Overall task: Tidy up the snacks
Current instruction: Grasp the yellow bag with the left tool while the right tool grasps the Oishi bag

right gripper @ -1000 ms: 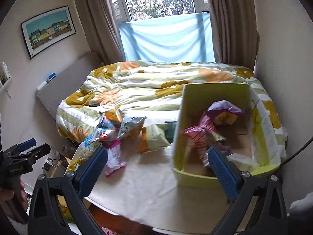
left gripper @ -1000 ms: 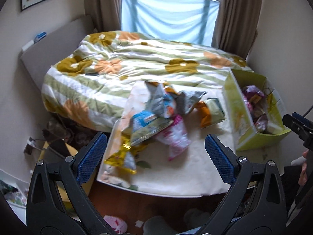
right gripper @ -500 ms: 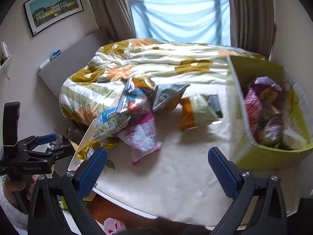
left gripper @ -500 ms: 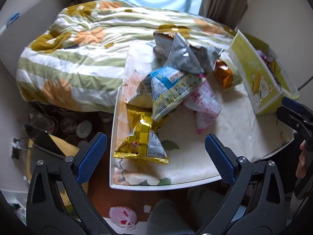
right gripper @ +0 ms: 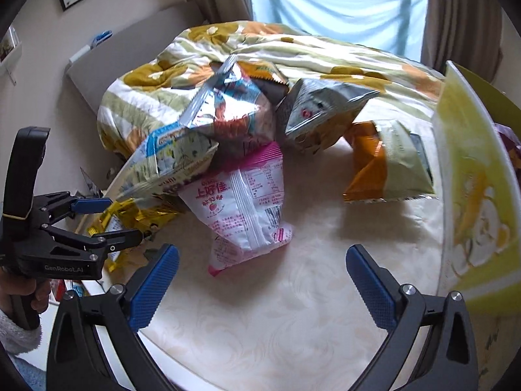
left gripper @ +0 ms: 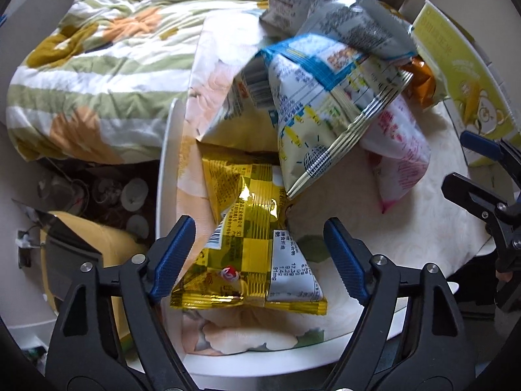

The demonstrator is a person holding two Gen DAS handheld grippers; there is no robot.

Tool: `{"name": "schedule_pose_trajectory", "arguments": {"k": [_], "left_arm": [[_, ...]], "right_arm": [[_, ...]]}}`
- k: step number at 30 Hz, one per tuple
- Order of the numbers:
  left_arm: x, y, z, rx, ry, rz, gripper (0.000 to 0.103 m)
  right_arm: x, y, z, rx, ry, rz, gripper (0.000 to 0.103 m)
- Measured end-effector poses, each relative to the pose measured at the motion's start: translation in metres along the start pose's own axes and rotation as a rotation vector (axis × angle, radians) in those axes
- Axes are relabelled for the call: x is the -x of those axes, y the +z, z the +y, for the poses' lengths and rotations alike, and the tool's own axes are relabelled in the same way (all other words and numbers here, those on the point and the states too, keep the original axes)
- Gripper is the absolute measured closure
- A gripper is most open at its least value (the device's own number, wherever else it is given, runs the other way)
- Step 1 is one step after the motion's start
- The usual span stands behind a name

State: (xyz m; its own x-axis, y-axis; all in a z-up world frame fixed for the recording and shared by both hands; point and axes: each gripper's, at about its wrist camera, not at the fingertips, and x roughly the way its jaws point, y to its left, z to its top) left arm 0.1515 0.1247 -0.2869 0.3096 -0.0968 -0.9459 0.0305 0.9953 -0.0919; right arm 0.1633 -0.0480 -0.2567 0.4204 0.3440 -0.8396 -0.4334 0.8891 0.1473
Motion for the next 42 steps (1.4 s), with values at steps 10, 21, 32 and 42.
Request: {"name": "schedule_pose_trajectory", "arguments": {"k": [10,21,32,42], "left_arm": [[-0.016,0.004,0.002,0.036,0.009,0.050,0.047],[-0.012,-0.005,0.005,0.093,-0.010,0.051,0.049],[-0.003,-0.019,-0.002,0.100,-0.017,0.044,0.049],[0.008,-0.025,-0.011,0.074,-0.049,0.020,0.050]], "right_arm": [[-0.033,0.012,0.002,0.105,0.045,0.047,0.001],[-0.058,0.025,0.005,0.169,0.063,0.072,0.008],[-0.076,0.021,0.014,0.155,0.046,0.127,0.037],[-0.050,-0.001,0.009,0.089,0.013,0.110,0.061]]}}
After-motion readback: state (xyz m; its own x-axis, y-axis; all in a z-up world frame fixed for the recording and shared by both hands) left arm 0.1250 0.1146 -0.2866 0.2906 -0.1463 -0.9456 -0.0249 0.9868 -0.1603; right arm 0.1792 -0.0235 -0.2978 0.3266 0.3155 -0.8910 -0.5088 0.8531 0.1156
